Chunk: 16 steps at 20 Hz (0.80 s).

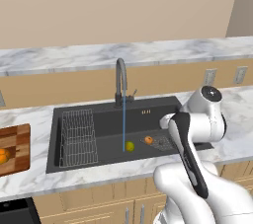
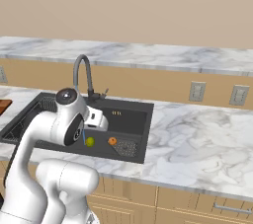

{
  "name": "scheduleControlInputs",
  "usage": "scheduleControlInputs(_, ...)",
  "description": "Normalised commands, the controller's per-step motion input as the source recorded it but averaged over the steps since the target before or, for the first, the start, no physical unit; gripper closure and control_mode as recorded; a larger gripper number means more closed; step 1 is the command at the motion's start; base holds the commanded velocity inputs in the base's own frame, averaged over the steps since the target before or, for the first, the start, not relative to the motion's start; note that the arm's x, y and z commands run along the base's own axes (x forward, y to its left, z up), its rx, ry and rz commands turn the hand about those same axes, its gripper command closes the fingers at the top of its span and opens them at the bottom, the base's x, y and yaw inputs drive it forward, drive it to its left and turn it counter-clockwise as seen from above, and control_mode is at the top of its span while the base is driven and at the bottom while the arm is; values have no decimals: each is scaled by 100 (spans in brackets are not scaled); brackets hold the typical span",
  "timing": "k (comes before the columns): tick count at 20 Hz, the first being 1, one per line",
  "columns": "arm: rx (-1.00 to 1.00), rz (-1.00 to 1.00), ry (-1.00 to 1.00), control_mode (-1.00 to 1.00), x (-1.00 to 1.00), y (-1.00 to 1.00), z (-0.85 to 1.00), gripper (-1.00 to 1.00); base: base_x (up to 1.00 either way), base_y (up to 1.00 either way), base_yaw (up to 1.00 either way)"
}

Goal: Pick the orange, pear, tangerine from the sink and place them on the cutting board to airdry. Then turn off the sink faucet.

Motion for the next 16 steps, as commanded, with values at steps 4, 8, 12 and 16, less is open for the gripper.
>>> scheduleControlInputs(4, 0, 0, 0, -100, 20, 0, -22, -100, 0, 0, 0)
scheduleControlInputs(8, 0, 0, 0, -100, 23, 0, -24, -100, 0, 0, 0)
scheduleControlInputs(12, 0, 0, 0, -100, 26, 0, -26, -100, 0, 0, 0)
scheduleControlInputs(16, 0, 0, 1, -100, 28, 0, -28, -100, 0, 0, 0)
